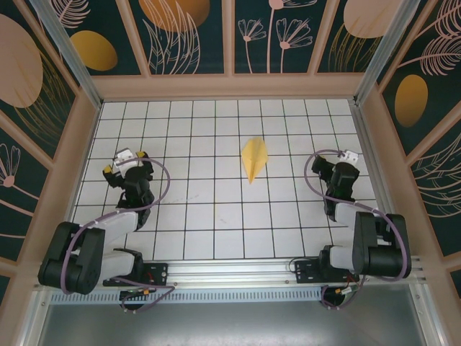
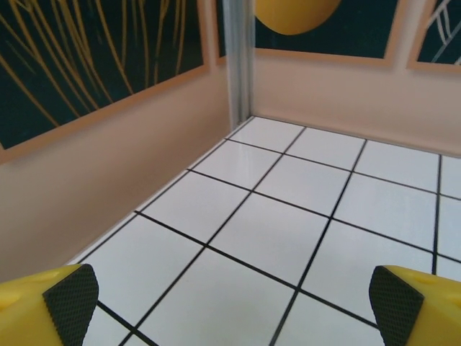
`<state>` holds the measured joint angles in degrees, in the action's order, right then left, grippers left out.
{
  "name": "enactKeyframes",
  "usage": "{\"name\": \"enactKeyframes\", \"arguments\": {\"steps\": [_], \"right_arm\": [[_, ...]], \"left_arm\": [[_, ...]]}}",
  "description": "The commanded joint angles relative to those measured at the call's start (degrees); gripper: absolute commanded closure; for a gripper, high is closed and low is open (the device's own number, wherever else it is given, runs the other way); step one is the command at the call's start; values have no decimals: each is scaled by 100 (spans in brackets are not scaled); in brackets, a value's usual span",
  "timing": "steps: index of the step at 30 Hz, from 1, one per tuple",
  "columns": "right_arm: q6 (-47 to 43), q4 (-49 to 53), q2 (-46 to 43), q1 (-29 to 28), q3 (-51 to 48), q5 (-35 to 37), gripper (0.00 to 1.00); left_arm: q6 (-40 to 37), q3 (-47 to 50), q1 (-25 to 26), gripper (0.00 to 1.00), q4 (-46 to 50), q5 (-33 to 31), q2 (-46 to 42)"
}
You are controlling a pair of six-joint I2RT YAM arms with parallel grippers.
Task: Fold a paper plane with a square sheet of paper (fold left side to right side)
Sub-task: Reset both arms
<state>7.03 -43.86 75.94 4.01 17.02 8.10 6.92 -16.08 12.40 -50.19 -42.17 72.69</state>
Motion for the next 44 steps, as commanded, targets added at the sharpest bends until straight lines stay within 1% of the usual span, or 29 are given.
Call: {"name": "enactKeyframes", "arguments": {"steps": [1,2,4,5,6,8,9,10,11,13,16,17,18,19,20,21,22,23,25,44], "right_arm": [[-367,-1642,359,9,-209,-544,1],[-404,-1412,357,11,-106,-652,1],[-443,-1511,417,9,-100,-822,1],[-430,-1718,462,12,-155,-948,1],[-419,-2185,608,12,-317,-1014,1],[-430,-3023,1132,-4,-544,-1054,1],[-473,-3283,1343,-60,-559,-986,1],[-491,-2765,1201,-83,-449,-993,1],[-534,-2877,1244,-103,-407,-993,1],[-544,-2799,1230,-130,-382,-951,1],[-543,-2773,1227,-129,-389,-959,1],[-544,-2793,1230,-129,-385,-953,1],[-544,-2769,1228,-129,-386,-953,1],[-546,-2791,1236,-129,-386,-952,1],[-553,-2778,1229,-134,-386,-946,1],[-552,-2785,1237,-137,-385,-942,1],[-550,-2778,1225,-144,-388,-927,1],[-566,-2775,1231,-158,-383,-903,1],[-579,-2777,1230,-173,-378,-877,1],[-632,-2720,1237,-200,-347,-943,1]], "left_arm": [[-512,276,-76,2,-1544,561,287],[-577,349,-79,2,-1792,642,412],[-685,553,-94,2,-2404,790,666],[-709,647,-98,2,-2720,827,822],[-744,727,-107,1,-3034,880,983],[-887,855,-112,2,-3697,1043,1306],[-856,857,-114,2,-3605,1075,1248],[-794,851,-155,1,-3379,1212,1135],[-795,909,-229,2,-3433,1482,1139],[-746,949,-292,2,-3579,1606,1168],[-591,970,-543,2,-3528,2188,1197],[-493,998,-662,1,-3588,2351,1330],[-502,959,-699,1,-4009,2313,1663],[-515,884,-693,1,-3954,2336,1680],[-456,709,-704,1,-3192,2363,1436],[-392,524,-780,1,-2842,2439,1472],[-308,478,-838,2,-2935,2406,1559],[-216,455,-885,1,-2746,2345,1489],[-147,449,-906,1,-2802,2202,1515],[-154,457,-906,1,-2785,2209,1495]]}}
